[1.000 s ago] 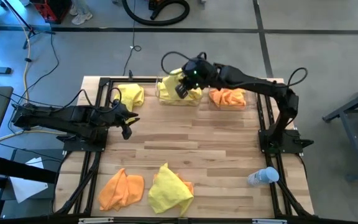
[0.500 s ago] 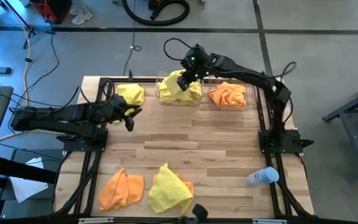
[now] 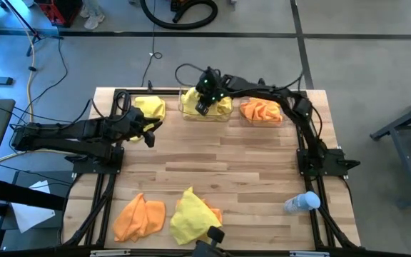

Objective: Sort microfiber towel by color & place in baskets
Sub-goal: Put the yellow microfiber cloth into the left transparent bin

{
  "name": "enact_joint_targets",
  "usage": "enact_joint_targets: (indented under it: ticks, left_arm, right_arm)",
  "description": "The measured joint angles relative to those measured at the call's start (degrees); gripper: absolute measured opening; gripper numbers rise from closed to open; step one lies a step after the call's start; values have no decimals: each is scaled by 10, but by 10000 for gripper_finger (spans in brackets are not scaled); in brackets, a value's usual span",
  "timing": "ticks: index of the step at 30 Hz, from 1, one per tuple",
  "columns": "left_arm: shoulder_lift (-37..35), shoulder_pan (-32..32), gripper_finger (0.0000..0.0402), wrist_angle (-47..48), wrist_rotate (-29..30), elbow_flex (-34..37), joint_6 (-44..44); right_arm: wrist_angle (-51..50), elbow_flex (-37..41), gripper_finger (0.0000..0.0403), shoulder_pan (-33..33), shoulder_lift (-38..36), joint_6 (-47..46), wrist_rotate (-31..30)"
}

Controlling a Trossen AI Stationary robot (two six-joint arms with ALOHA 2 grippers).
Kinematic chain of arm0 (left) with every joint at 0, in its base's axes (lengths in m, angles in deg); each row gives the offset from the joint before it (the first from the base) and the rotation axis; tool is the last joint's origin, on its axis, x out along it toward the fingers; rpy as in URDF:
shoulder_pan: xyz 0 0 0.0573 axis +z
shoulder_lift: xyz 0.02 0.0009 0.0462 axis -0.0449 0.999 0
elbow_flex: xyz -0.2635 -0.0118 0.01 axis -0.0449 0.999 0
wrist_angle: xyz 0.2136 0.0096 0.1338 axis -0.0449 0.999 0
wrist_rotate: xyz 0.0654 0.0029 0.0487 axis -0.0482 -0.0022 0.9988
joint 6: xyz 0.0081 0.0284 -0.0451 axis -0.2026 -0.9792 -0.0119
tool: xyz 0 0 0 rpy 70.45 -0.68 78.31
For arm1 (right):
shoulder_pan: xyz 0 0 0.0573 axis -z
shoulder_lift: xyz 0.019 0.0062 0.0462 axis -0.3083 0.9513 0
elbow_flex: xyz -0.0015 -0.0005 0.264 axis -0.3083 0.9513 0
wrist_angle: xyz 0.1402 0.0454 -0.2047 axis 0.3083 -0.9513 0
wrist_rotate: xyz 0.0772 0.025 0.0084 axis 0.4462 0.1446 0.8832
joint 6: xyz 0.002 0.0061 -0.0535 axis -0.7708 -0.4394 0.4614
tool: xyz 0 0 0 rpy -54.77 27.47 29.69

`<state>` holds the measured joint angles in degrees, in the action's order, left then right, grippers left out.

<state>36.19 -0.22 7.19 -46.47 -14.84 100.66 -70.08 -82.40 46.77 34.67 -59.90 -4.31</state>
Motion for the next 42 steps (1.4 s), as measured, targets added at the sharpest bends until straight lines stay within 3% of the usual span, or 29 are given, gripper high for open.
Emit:
enact_joint_targets:
  ticks: [8, 16, 23, 33, 38, 42]
  left_arm:
    - [21, 0, 76, 1, 5, 0, 8]
    - [45, 0, 76, 1, -4, -1, 8]
    - [49, 0, 76, 1, -31, -1, 9]
    - [49, 0, 76, 1, -34, -1, 8]
    - [49, 0, 76, 2, -34, -1, 8]
    - [49, -1, 76, 2, -36, -1, 8]
  right_arm:
    - [-19, -5, 19, 1, 63, -16, -18]
    - [-33, -6, 105, 16, 54, -63, 22]
    - [-87, -5, 160, 33, -8, -80, 35]
    - [-81, -5, 172, 30, -100, -133, 27]
    - [-13, -5, 172, 26, -92, -106, -64]
    - [-10, -5, 172, 26, -54, -115, -64]
